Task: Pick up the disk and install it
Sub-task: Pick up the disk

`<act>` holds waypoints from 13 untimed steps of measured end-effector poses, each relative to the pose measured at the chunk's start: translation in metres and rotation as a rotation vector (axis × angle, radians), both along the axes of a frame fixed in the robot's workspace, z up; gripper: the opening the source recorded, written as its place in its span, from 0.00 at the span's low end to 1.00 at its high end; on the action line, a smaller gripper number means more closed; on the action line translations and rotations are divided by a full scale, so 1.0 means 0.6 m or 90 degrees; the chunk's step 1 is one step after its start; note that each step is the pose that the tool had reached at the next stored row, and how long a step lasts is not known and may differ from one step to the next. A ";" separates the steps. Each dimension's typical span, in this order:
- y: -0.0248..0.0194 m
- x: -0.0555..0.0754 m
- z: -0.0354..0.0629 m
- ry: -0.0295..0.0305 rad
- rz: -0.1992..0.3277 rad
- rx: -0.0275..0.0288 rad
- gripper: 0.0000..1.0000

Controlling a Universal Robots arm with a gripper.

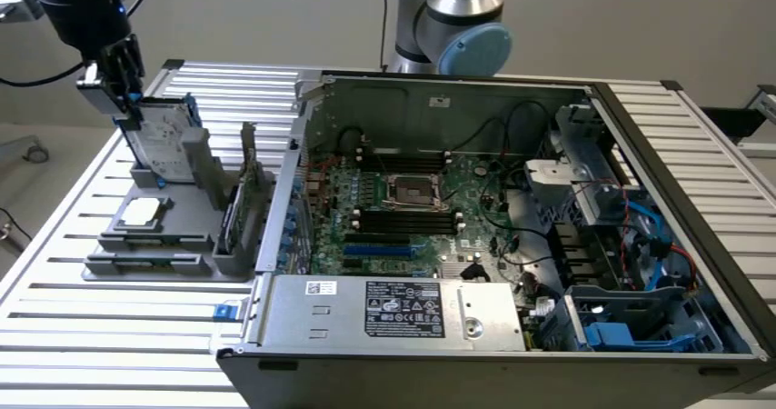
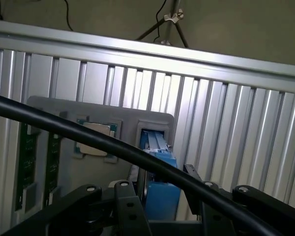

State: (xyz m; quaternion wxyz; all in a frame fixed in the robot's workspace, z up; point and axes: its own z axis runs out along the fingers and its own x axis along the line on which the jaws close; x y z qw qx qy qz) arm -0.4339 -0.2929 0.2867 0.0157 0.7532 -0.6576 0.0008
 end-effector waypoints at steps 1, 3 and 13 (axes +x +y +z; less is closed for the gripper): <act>0.0001 0.000 -0.002 0.0000 -0.004 0.0007 0.48; 0.0001 0.000 -0.004 0.0001 -0.008 0.0010 0.48; 0.0001 0.000 -0.010 0.0000 -0.013 0.0057 0.48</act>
